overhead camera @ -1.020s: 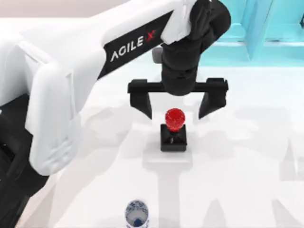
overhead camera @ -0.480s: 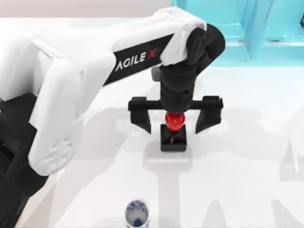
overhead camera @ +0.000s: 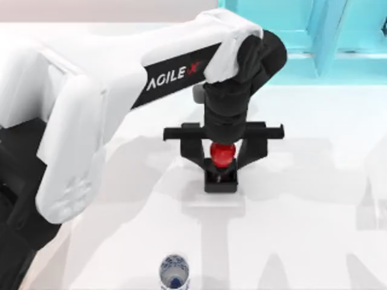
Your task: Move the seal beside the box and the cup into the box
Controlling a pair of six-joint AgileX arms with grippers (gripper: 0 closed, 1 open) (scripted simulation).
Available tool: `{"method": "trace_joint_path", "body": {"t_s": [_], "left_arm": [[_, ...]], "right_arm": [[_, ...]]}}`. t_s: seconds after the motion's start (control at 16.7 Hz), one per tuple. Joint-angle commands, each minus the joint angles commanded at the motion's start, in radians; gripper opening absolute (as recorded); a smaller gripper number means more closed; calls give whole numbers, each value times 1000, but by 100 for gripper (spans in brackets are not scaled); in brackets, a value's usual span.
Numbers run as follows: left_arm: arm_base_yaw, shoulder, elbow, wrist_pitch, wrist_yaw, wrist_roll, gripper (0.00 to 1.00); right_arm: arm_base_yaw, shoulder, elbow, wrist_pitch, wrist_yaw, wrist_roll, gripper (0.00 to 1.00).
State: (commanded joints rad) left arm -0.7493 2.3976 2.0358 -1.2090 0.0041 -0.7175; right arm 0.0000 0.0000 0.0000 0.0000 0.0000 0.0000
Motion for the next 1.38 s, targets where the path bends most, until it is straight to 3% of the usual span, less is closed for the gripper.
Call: {"method": "trace_joint_path", "body": {"t_s": [0.3,0.36,0.96,1.38], "left_arm": [[0,0,0,0,0,0,2],[0,0,0,0,0,0,0],[13,-16,-6,-13,0,15,0],[169,-272,-81,-186,-3,166,0]], "right_arm": [[0,0,0,0,0,0,100],[0,0,0,0,0,0,100],[0,0,0,0,0,0,100],[0,0,0,0,0,0,100]]}}
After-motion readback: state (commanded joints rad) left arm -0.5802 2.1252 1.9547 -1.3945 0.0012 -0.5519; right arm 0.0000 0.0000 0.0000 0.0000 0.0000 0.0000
